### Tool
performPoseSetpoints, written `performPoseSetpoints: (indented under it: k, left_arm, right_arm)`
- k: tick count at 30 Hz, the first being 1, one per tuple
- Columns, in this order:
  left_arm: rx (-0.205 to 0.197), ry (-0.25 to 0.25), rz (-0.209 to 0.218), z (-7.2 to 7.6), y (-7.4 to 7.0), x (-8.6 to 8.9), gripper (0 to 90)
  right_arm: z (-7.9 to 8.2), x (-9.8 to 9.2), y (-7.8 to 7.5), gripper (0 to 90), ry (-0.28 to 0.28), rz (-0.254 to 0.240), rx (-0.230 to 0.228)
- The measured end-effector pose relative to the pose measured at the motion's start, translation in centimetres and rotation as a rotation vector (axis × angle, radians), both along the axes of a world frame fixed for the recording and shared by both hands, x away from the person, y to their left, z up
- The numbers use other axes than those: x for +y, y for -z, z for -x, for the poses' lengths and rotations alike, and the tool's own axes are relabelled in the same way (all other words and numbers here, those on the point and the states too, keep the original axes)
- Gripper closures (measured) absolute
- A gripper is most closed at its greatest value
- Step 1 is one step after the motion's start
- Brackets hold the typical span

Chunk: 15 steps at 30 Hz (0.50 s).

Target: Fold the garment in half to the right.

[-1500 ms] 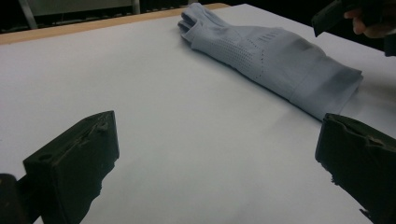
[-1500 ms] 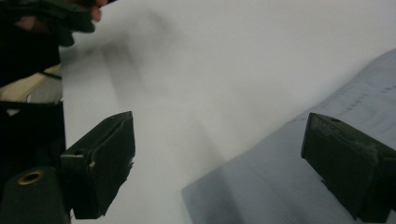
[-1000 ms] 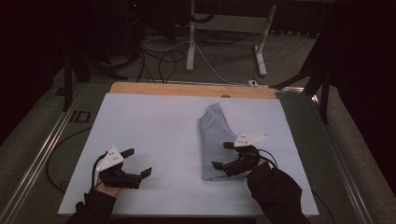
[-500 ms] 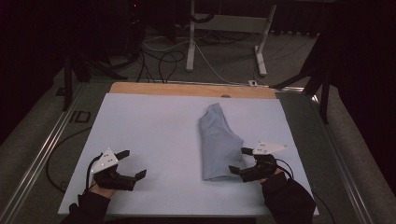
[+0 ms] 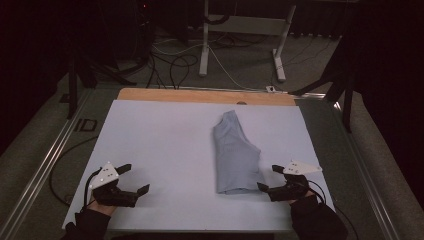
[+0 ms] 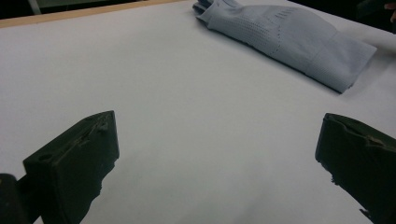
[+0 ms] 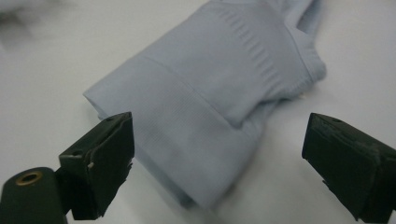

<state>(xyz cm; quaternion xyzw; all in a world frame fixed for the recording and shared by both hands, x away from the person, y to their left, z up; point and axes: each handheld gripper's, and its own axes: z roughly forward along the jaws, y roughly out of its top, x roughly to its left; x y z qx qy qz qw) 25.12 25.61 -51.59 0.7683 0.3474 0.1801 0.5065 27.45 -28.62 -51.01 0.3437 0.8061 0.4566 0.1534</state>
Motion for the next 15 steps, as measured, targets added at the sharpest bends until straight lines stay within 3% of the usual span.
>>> performPoseSetpoints:
  k: [15]
  left_arm:
    - [-0.004,0.000,0.013,0.6,0.2,0.4,0.3]
  right_arm:
    - [2.4,-1.8,1.0,9.4,0.090,0.014,0.006]
